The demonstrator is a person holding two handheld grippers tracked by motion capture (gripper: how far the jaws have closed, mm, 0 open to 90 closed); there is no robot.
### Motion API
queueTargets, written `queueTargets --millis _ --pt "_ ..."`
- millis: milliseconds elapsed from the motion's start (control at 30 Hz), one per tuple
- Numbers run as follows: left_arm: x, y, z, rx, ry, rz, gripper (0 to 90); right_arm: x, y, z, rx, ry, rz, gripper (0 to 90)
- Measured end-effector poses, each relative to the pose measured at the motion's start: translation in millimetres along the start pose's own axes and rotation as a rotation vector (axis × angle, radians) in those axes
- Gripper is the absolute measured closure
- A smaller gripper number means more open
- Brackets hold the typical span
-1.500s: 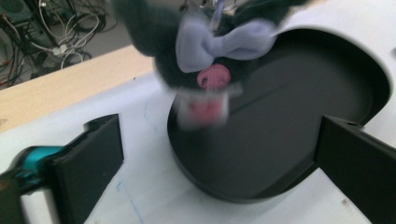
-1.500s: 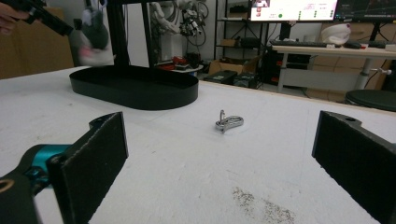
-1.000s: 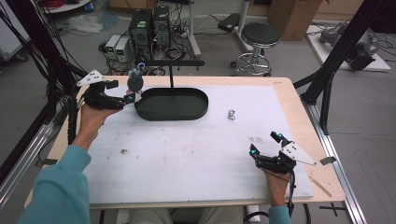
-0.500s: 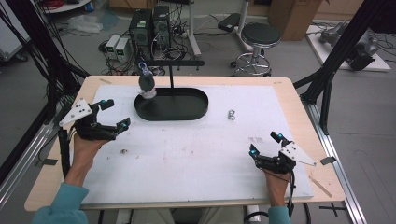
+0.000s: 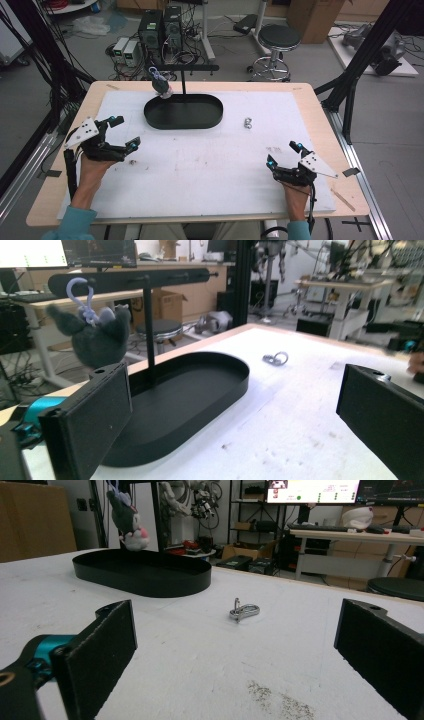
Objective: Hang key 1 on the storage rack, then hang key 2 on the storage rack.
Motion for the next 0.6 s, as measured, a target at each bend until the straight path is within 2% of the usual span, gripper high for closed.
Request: queueTargets --millis 67,133,267,367,433,500,600 --pt "0.0 -1.3 -2.8 0.010 -0.025 -0.004 1.7 0.0 -0.2 0.0 0.001 -0.004 -0.001 2.7" --pt "-0.8 -2.6 -7.0 -0.018 -0.025 0.002 1.7 -0.5 -0.9 -0.2 0.001 0.006 0.002 2.7" --pt "-0.3 -3.9 -5.7 -0.002 -0.020 0.008 1.7 0.7 -1.2 0.3 0.009 0.012 -0.003 2.7" --pt "-1.1 -3.2 -7.5 -0.010 -0.022 0.004 1.7 0.7 -0.8 0.4 0.008 0.009 -0.002 2.7" --pt "-2.9 -3.6 -8.5 -0.017 -0.018 0.010 1.7 0.1 -0.6 -0.2 -0.001 0.009 -0.002 2.7" --pt "-4.6 -5.4 -6.3 -0.002 -0.033 0.010 1.7 -0.1 -0.1 -0.1 -0.003 0.003 -0.003 2.7" --pt "-7.6 -9.5 -3.9 0.007 -0.028 0.023 1.7 -1.2 2.2 -1.5 -0.028 -0.004 0.004 2.7"
Point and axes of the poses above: each handheld gripper's, and its own axes: y roughly forward along the jaws, z roughly out of its top, x roughly to its right, the point moved 9 cm from there along y, roughly forward along the jaws, and after that the axes turned 2 degrees about z, right-handed, at the moved point
